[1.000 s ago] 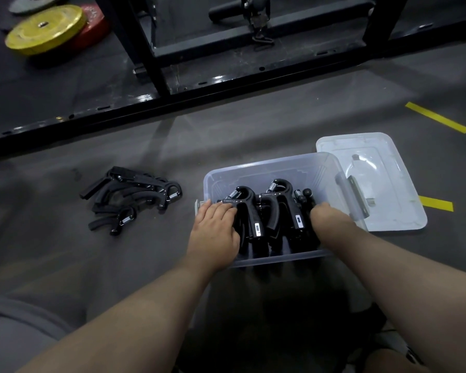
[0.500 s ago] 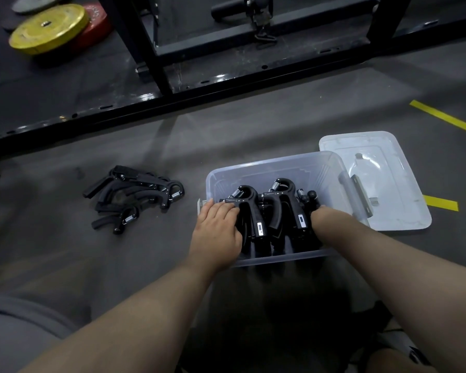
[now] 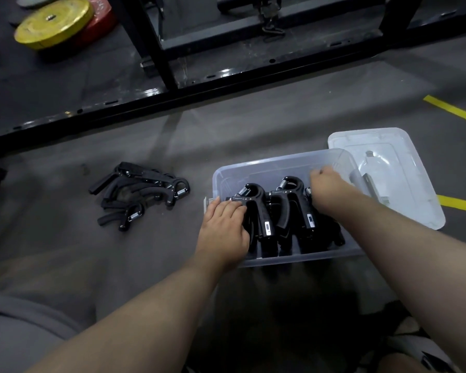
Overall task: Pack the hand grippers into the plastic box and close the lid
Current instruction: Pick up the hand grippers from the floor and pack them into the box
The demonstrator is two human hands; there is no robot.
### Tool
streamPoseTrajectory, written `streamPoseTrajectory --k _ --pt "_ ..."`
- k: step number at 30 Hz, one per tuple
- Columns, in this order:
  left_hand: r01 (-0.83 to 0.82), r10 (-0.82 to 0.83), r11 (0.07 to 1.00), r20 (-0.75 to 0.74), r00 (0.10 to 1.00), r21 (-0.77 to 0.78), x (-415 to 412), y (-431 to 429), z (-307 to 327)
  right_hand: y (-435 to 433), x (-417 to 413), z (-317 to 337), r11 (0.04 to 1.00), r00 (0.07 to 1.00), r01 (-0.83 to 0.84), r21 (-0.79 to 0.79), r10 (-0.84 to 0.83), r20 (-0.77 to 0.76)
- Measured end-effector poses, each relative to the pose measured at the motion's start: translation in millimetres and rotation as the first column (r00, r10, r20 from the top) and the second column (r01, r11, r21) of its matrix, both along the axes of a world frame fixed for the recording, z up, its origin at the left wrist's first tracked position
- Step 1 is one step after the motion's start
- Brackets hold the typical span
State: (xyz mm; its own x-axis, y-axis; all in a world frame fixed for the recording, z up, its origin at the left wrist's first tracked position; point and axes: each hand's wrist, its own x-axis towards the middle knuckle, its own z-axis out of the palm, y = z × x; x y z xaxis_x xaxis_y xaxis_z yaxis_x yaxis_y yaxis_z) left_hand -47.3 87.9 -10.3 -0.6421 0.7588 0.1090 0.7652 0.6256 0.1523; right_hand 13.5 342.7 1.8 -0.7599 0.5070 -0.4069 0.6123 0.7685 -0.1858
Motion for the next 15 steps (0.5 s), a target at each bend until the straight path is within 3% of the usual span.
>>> streamPoseTrajectory --k 3,7,15 --pt "-0.003 0.002 1.000 0.004 1.000 0.022 0.2 0.2 -1.2 -3.1 14.2 -30.4 0.988 0.993 -0.113 -0.107 0.115 0.013" --pt "-0.005 0.004 1.000 0.011 1.000 0.025 0.1 -0.1 -2.3 10.6 25.7 -42.3 0.942 0.982 0.015 -0.336 -0.077 -0.174" --pt "-0.003 0.002 1.000 0.017 1.000 0.018 0.2 0.0 -0.2 3.1 39.9 -48.5 0.928 0.978 0.085 -0.364 -0.148 -0.149"
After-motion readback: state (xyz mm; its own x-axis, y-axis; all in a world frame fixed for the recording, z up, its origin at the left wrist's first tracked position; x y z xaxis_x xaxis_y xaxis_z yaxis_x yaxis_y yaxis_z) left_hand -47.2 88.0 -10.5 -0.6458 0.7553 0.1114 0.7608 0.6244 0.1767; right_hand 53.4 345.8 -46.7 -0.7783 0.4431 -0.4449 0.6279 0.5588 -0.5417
